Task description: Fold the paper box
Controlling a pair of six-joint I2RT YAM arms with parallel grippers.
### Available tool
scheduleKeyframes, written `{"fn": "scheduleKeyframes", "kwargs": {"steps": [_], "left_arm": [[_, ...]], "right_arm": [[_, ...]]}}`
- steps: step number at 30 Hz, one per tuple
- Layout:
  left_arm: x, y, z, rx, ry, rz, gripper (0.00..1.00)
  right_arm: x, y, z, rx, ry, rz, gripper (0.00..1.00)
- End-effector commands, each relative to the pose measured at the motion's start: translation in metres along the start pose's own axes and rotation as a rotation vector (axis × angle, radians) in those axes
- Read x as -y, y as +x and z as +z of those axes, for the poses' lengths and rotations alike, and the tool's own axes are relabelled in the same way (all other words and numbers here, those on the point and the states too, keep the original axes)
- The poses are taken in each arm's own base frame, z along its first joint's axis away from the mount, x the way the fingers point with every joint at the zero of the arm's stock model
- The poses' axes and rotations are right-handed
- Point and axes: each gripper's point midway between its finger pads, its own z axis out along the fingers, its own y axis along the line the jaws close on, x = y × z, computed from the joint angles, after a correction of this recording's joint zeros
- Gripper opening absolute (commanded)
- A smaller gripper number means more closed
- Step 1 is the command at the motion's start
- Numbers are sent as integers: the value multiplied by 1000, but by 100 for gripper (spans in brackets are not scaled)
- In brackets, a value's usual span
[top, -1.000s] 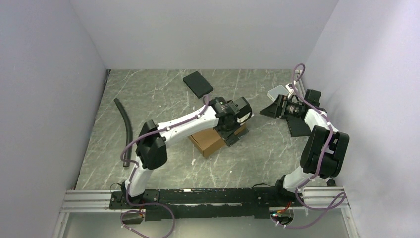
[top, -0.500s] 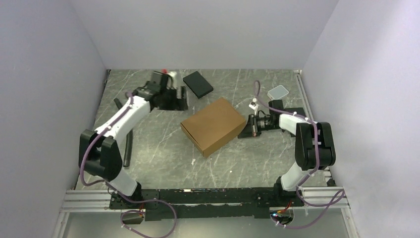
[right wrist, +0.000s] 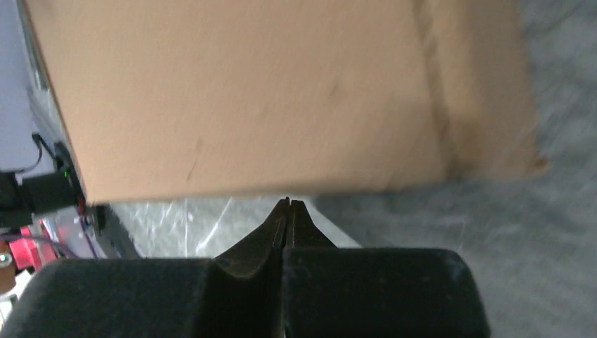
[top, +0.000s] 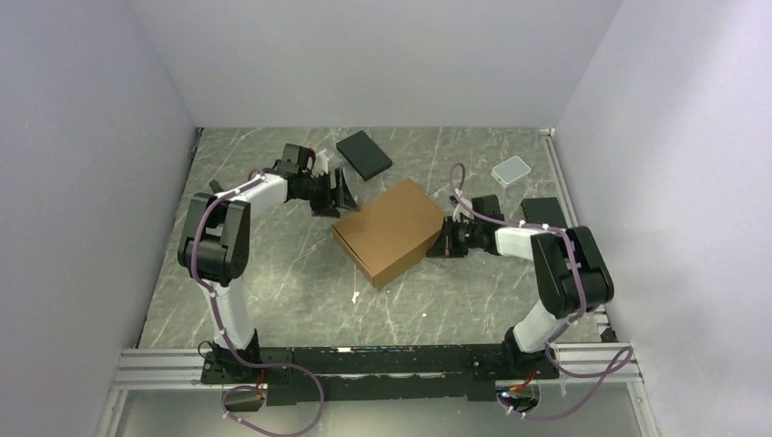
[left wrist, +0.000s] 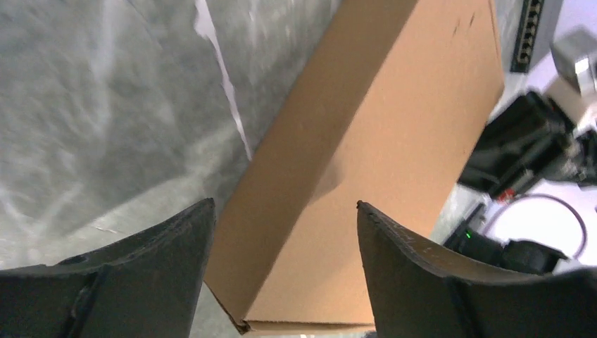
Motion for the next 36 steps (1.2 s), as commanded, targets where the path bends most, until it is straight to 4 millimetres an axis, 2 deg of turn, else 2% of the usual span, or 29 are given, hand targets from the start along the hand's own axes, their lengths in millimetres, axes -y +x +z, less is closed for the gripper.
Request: {"fn": "scheduleKeyframes", "kwargs": {"steps": [1,2,5,8,10,12,15,19,22,24,28,31,34,36], "left_arm": [[35,35,2,-105,174,-12,76],[43,49,5,-138,191,-5,74],[62,83,9,-206,217,14,74],[79,98,12,-187,271,-10,74],[80,96,14,-140,263,-65,75],[72,91,12,-84,206,-110,77],[59,77,3,-4,108,-137,80],[51,62,-10,80,57,-161,80],[54,61,-11,86,77,-169,80],[59,61,-8,76,113,-181,80],[70,67,2,43,180,-192,80],[79,77,13,-2,203,-189,79],[90,89,25,-44,223,-181,78],[94,95,31,-60,229,-185,77]], "right_arm": [[3,-68,19,197,33,51,0],[1,-85,20,248,22,44,0],[-7,-117,23,314,8,4,0],[-2,-133,25,314,64,-87,0],[2,-130,23,280,93,-121,0],[7,-119,15,242,132,-166,1],[18,-105,-9,249,235,-229,2],[34,-112,-40,321,398,-308,6],[42,-113,-35,285,429,-304,7],[44,-100,-21,194,399,-268,7],[27,-65,10,22,285,-277,2],[-6,-46,19,-40,156,-306,0],[-43,-39,22,-48,26,-329,0],[-49,-42,23,-38,13,-316,0]]}}
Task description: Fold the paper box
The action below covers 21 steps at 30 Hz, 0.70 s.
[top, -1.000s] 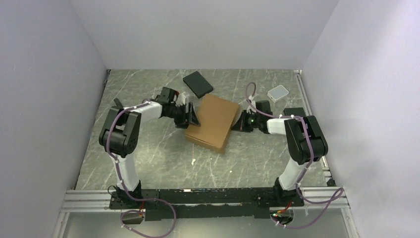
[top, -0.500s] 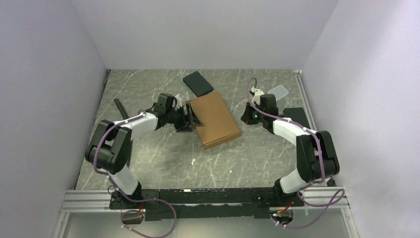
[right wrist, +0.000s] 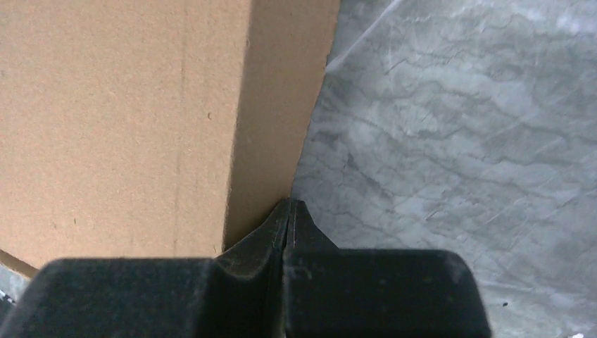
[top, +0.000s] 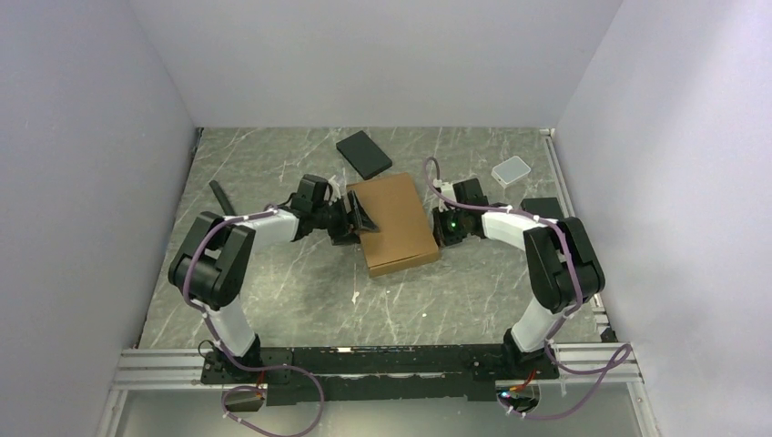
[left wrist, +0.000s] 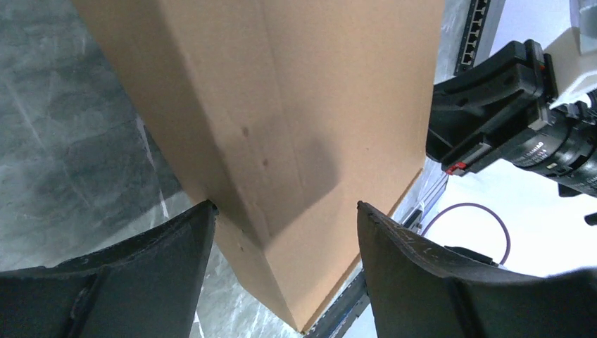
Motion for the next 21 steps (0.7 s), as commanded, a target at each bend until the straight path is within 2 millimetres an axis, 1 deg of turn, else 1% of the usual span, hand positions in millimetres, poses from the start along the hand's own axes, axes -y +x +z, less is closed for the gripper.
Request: {"fn": "scheduleKeyframes", "kwargs": {"steps": [1,3,4,5,8,10,13,16,19,21], "left_arm": [[34,23,19,-75,109,23,77],[33,22,17,-62,98,21,77],[34,19,15,-50,91,25,78],[37,16,12,-36,85,32,78],[45,5,1,9,56,62,79],[46,1,-5,25,19,69,80],[39,-1,-12,30,-55,80,81],[31,5,-17,26,-86,66,81],[24,15,-21,16,-94,50,81],[21,19,-23,16,-94,41,81]], "right_arm": [[-61,-23,-12,48,-221,-35,0],[-39,-25,-10,56,-129,0,1],[-30,-27,-13,61,-119,32,1],[-24,-28,-16,66,-115,57,1],[-17,-30,-23,85,-74,46,1],[-10,-27,-24,68,-13,49,1],[3,-16,-29,19,73,74,1],[9,-7,-38,27,118,76,1],[19,-4,-48,52,166,84,1],[21,0,-51,51,170,93,1]]}}
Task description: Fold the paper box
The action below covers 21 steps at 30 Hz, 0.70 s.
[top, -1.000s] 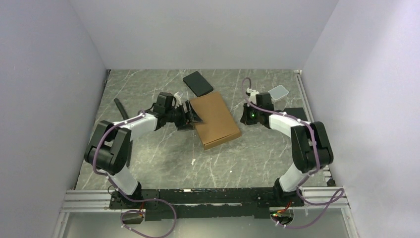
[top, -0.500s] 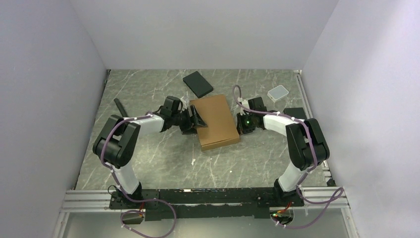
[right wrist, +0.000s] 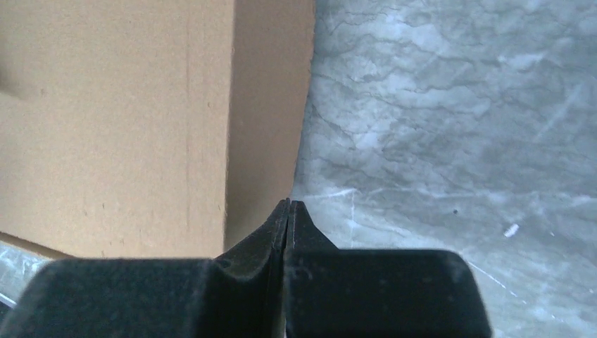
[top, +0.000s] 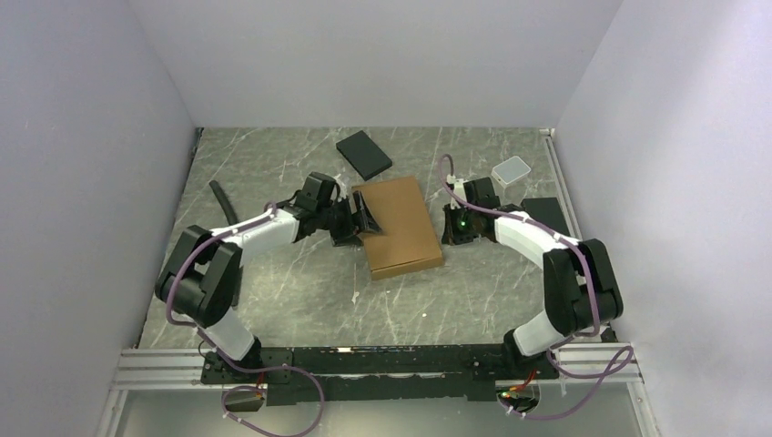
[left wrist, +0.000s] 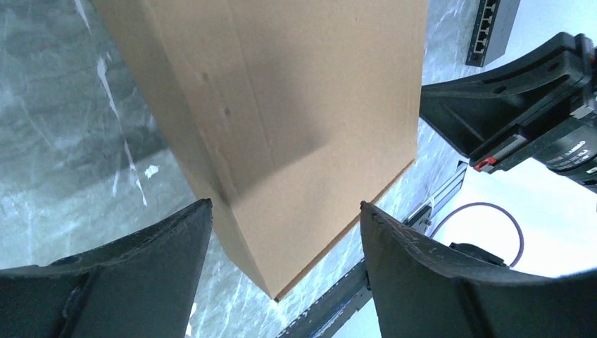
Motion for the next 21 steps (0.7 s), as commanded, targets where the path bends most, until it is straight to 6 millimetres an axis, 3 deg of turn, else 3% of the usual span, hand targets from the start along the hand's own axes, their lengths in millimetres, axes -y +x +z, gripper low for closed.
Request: {"fn": "scheduleKeyframes", "kwargs": {"steps": [1,8,10,13,15,17,18,19,21], "left_arm": [[0,9,-11,8,5,4,81],[10,28,4,-47,43,7,81],[16,36,11,-69,60,13,80],[25,45,21,-95,80,22,80],[31,50,27,-104,96,27,79],[34,53,31,-106,104,26,80],[35,53,32,-103,106,24,79],[34,53,32,-99,104,22,80],[32,49,30,-76,77,38,80]], "right_arm": [[9,1,-14,26,48,24,1],[-7,39,0,-150,-26,48,1],[-20,45,3,-181,-78,38,1],[-60,54,3,-234,-266,29,1],[-78,50,1,-242,-362,27,1],[-76,43,3,-225,-361,27,1],[-72,40,4,-217,-346,21,10],[-67,38,4,-217,-339,50,0],[-53,35,2,-203,-291,37,0]]}}
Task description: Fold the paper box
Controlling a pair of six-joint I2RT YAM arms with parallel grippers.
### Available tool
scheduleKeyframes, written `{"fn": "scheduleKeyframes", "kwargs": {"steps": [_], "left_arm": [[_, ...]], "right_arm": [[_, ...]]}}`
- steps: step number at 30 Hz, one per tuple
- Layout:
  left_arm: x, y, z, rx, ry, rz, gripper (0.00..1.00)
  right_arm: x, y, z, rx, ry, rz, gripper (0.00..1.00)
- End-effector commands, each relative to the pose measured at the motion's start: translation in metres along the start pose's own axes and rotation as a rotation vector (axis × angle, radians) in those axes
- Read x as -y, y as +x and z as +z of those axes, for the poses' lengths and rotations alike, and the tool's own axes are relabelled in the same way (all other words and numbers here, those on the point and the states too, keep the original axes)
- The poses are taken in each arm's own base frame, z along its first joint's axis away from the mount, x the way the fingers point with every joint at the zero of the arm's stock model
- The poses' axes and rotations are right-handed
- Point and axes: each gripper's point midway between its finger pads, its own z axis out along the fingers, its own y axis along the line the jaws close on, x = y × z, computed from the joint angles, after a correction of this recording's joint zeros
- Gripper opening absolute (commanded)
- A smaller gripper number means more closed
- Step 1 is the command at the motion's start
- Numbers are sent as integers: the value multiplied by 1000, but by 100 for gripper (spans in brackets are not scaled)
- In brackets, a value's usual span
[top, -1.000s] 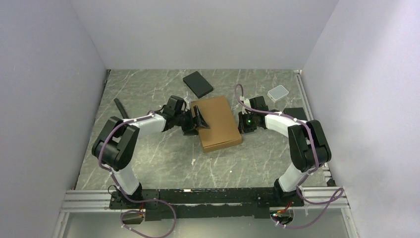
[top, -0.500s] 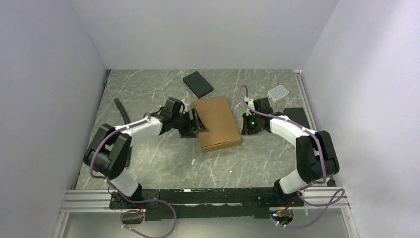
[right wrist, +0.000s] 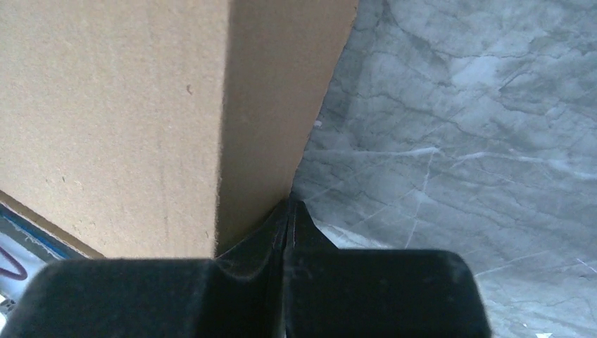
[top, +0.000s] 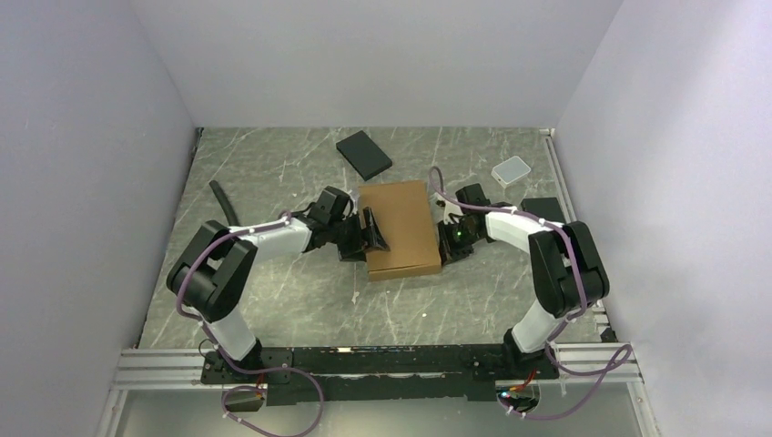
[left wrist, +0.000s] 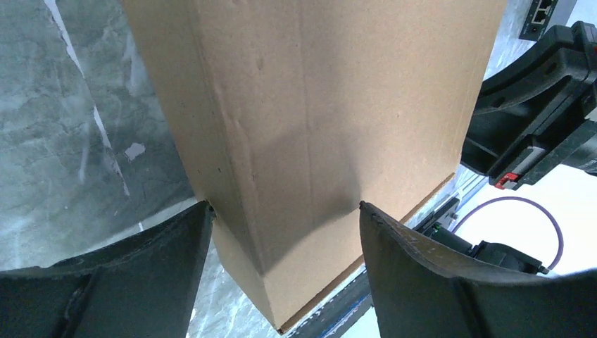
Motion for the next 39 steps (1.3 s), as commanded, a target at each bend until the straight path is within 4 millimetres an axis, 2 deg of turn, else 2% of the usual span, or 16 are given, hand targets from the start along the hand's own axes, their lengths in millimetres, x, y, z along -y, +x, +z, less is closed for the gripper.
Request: {"fn": "scheduleKeyframes", "kwargs": {"steps": [1,3,6,8,10,11,12,13,16,18,21,23,27,32,35,39], "left_arm": [[40,1,1,13,95,66,81],[31,-9,-12,52,31,93,83],[26,-36,-48,177,-34,172,88],[27,-55,-78,276,-45,219,92],[32,-72,-112,382,-32,257,99],[36,-80,-129,428,-12,272,99],[39,-86,-147,465,21,283,100],[42,-91,-162,488,55,285,100],[42,-101,-203,539,110,280,100],[39,-102,-222,550,96,276,99],[42,-99,-247,580,78,298,100],[49,-95,-263,605,74,322,99],[57,-86,-285,642,58,359,100],[63,-76,-302,670,47,381,99],[64,-70,-306,670,52,386,100],[66,-65,-312,677,56,396,99]], "right_arm": [[-18,-22,-8,63,-89,-57,0],[10,-32,-21,131,71,-123,0],[34,-60,-61,271,179,-202,2],[38,-78,-99,371,156,-262,4],[36,-86,-138,433,86,-353,10],[37,-88,-159,473,62,-379,16],[40,-90,-180,527,52,-393,27],[39,-95,-197,585,48,-406,44],[31,-107,-248,750,27,-454,82],[24,-114,-274,831,17,-440,98],[36,-129,-312,921,150,-243,100],[40,-130,-333,977,226,-115,99],[23,-118,-360,1049,305,-177,100],[17,-108,-380,1084,366,-118,100],[18,-103,-385,1111,387,-62,100],[12,-99,-386,1117,376,-70,100]]}}
